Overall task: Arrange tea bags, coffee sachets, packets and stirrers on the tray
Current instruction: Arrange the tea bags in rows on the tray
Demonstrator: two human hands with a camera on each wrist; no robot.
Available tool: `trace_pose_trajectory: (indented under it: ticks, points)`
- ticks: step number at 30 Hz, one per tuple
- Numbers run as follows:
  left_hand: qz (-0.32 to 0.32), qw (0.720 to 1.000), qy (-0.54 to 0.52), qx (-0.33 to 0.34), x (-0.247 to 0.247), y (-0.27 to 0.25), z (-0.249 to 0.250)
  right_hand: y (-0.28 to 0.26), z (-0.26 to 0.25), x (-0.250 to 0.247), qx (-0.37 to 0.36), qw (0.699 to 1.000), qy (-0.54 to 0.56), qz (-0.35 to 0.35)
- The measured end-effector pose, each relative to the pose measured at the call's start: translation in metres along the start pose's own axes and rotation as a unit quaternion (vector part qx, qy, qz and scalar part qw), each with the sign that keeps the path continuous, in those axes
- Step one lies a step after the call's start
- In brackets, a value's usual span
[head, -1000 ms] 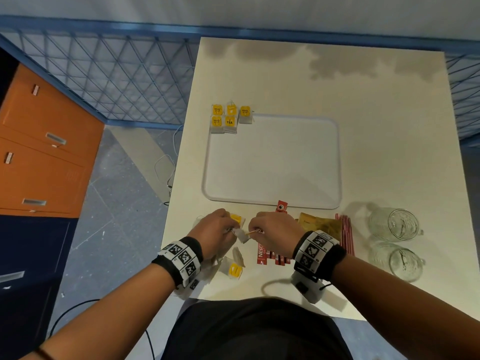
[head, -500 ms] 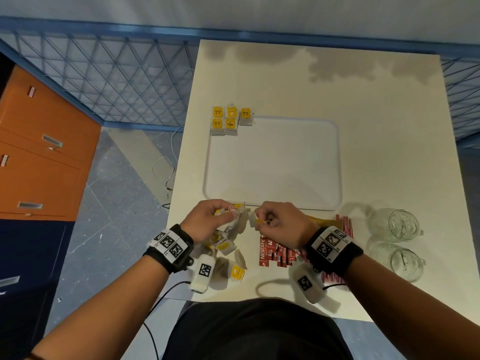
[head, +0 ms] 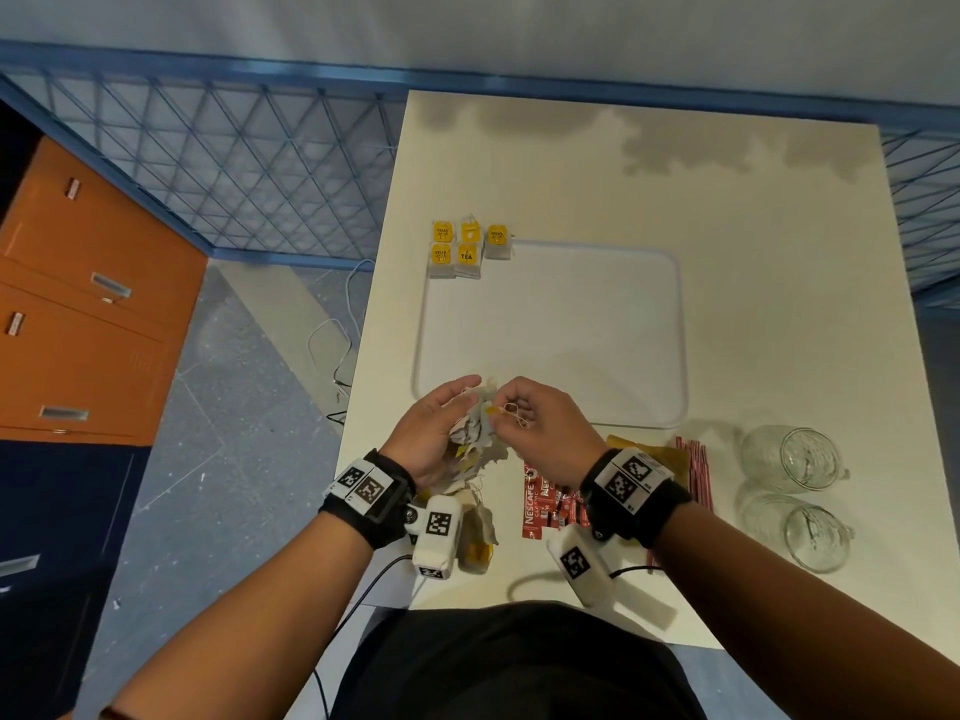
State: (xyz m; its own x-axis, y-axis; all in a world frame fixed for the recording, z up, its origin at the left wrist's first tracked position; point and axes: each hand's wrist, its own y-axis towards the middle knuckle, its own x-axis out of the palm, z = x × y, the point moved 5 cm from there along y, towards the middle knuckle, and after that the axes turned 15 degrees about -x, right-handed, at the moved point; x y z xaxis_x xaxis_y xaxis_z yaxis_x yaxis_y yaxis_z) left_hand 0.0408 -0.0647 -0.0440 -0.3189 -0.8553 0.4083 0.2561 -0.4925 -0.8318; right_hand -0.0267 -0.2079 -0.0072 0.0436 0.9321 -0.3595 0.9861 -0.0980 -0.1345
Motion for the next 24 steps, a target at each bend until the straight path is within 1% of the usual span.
trace_pose_trajectory:
  ticks: [2, 9, 12, 18, 21, 24]
  points:
    - [-0.015, 1.0, -0.014, -0.008, 0.006, -0.001, 0.001, 0.003, 0.001, -0.002, 0.002, 1.0, -0.011, 0.004]
    - [-0.027, 0.999, 0.009, -0.036, 0.021, -0.005, 0.005, 0.003, 0.002, -0.008, -0.002, 0.999, -0.042, 0.008]
    - [-0.057, 0.998, 0.022, -0.031, 0.029, -0.006, 0.008, 0.005, 0.003, -0.011, -0.011, 0.998, -0.059, 0.021]
    - [-0.037, 0.999, 0.004, -0.025, 0.031, 0.003, 0.008, 0.007, 0.008, -0.023, 0.018, 0.998, -0.004, 0.056]
    - [-0.058, 0.998, 0.003, -0.021, 0.034, 0.008, 0.011, 0.011, 0.009, -0.024, 0.026, 0.997, 0.029, 0.063]
    - [-0.07, 0.997, 0.031, -0.012, 0.036, 0.011, 0.015, 0.015, 0.011, -0.029, 0.042, 0.994, 0.072, 0.071]
